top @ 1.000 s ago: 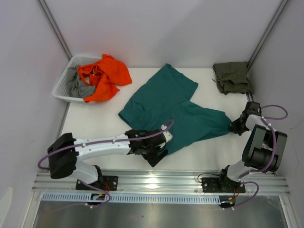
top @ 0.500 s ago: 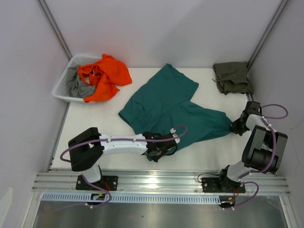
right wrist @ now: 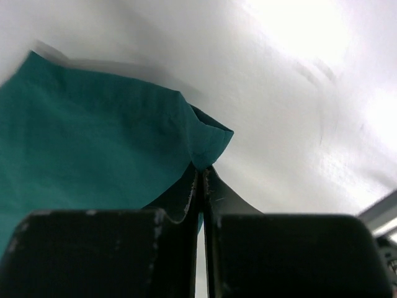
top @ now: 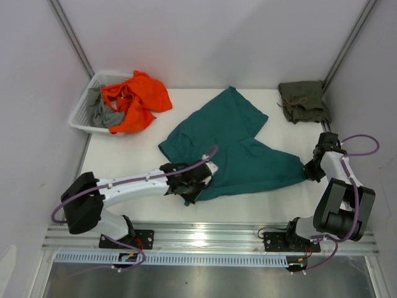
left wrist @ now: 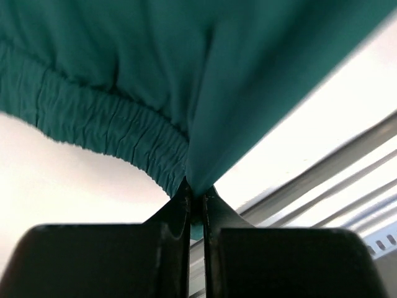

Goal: Fold and stack the shorts
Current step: Flatten the shorts out

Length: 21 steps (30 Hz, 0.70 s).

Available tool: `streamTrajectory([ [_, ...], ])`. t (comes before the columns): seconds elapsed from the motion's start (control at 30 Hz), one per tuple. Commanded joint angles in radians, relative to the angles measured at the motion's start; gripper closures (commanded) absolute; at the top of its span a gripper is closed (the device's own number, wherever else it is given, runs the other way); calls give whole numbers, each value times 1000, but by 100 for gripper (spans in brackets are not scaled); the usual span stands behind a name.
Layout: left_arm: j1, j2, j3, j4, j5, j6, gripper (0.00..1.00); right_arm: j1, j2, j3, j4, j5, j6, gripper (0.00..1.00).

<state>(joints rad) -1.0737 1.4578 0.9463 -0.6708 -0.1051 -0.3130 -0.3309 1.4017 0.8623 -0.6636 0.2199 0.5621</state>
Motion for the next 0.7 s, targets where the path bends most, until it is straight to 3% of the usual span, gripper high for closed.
streamTrajectory([
  [0.0, 83, -60, -75, -113, 19, -46, 99, 42, -52, -48, -57, 47, 18, 100],
  [0.23, 216, 6, 20, -211, -62, -64, 99, 242, -165, -19, -106, -72, 39, 98],
  [0.43, 284, -8, 5, -210, -50, -66, 99, 418, -237, -69, -244, -108, 136, 100],
  [0.53, 284, -65, -38, -182, 17, -52, 99, 510, -266, -107, -296, -103, 211, 100],
  [0.67, 274, -180, -63, -148, 97, -18, 97, 540, -303, -129, -385, -51, 269, 100],
])
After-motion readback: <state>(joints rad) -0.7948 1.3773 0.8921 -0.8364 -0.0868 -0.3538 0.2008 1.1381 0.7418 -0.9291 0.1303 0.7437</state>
